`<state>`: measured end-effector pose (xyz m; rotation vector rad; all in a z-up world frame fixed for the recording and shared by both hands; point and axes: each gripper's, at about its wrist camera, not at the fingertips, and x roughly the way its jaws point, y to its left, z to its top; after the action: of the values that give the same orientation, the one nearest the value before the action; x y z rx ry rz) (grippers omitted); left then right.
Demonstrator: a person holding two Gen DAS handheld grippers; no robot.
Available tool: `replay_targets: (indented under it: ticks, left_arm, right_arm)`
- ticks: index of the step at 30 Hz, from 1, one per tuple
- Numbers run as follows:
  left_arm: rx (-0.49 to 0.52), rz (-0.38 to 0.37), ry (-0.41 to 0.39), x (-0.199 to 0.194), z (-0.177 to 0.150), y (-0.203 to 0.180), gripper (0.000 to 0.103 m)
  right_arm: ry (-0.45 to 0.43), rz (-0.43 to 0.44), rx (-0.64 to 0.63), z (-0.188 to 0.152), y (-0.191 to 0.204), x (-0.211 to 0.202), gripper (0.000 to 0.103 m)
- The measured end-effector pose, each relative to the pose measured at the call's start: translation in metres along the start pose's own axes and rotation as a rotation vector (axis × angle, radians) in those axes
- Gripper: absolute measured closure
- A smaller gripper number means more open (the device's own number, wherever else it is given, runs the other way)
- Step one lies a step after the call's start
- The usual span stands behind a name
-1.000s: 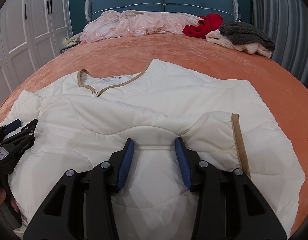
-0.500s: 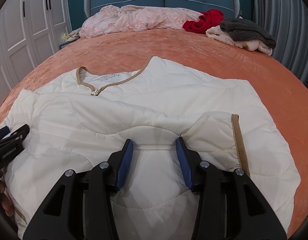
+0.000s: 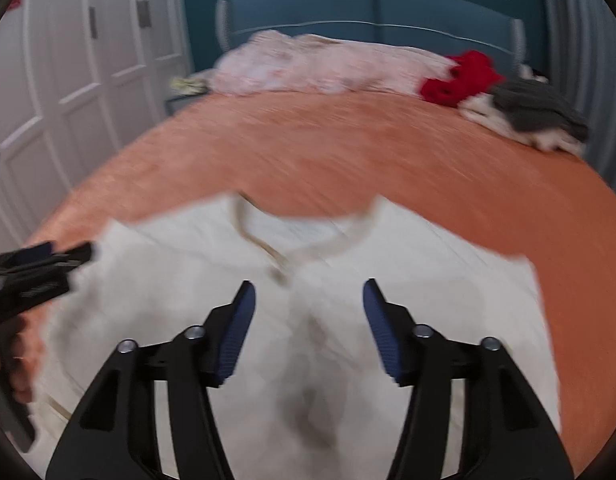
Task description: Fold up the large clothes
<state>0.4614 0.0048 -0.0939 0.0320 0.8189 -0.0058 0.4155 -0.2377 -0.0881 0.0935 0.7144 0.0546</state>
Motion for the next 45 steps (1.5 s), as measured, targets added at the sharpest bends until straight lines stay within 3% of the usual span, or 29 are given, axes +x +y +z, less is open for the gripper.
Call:
replay_targets:
  ticks: [4,7,10,12,14,16,17,19,24,25,28,33,35,37,41,43,45]
  left_arm:
    - [0.009,-0.015,0.068,0.045,0.041,-0.001,0.023]
    - [0.037,-0.007,0.107,0.078,0.052,-0.007,0.026]
    - [0.044,-0.008,0.134,0.105,0.050,-0.010,0.028]
    - [0.055,-0.016,0.152,0.121,0.043,-0.013,0.029]
    - [0.066,-0.021,0.152,0.133,0.034,-0.014,0.029]
    - [0.078,-0.013,0.123,0.136,0.027,-0.015,0.029]
    - [0.080,-0.012,0.112,0.136,0.026,-0.015,0.029]
    - [0.080,-0.007,0.097,0.138,0.021,-0.014,0.029]
    - [0.059,-0.017,0.082,0.141,0.018,-0.010,0.025]
    - [0.058,-0.014,0.081,0.141,0.018,-0.010,0.025]
    - [0.074,0.012,0.078,0.142,0.017,-0.014,0.024]
    - [0.102,0.031,0.077,0.128,0.024,-0.017,0.026]
    - [0.122,-0.024,0.028,0.101,0.031,-0.023,0.026]
    - [0.142,-0.120,-0.006,0.076,0.040,-0.039,0.026]
    - [0.198,-0.330,-0.004,0.049,0.057,-0.105,0.024]
    - [0.234,-0.419,0.026,0.048,0.060,-0.148,0.024]
    - [0.275,-0.459,0.037,0.052,0.059,-0.186,0.024]
  right_arm:
    - [0.086,0.165,0.059,0.046,0.013,0.057,0.041]
    - [0.146,0.185,0.109,0.063,0.015,0.107,0.042]
    - [0.205,0.149,0.079,0.064,0.021,0.147,0.042]
    - [0.260,0.141,0.053,0.059,0.026,0.175,0.048]
    - [0.295,0.175,0.051,0.053,0.027,0.192,0.063]
    - [0.302,0.214,0.044,0.047,0.029,0.196,0.075]
    - [0.294,0.238,0.033,0.045,0.031,0.196,0.089]
    - [0.281,0.247,0.021,0.043,0.031,0.194,0.099]
    - [0.233,0.190,0.052,0.040,0.021,0.192,0.103]
    - [0.232,0.134,0.055,0.036,0.018,0.194,0.103]
    - [0.198,0.117,0.165,0.036,-0.006,0.189,0.103]
    - [0.080,0.073,0.217,0.044,-0.052,0.127,0.098]
    - [0.055,0.033,0.208,0.046,-0.077,0.098,0.075]
    - [0.028,-0.006,0.201,0.045,-0.106,0.074,0.062]
    - [0.066,-0.082,0.236,0.037,-0.157,0.061,0.062]
    - [0.084,-0.070,0.284,0.033,-0.176,0.060,0.064]
    - [0.101,-0.032,0.326,0.027,-0.192,0.063,0.074]
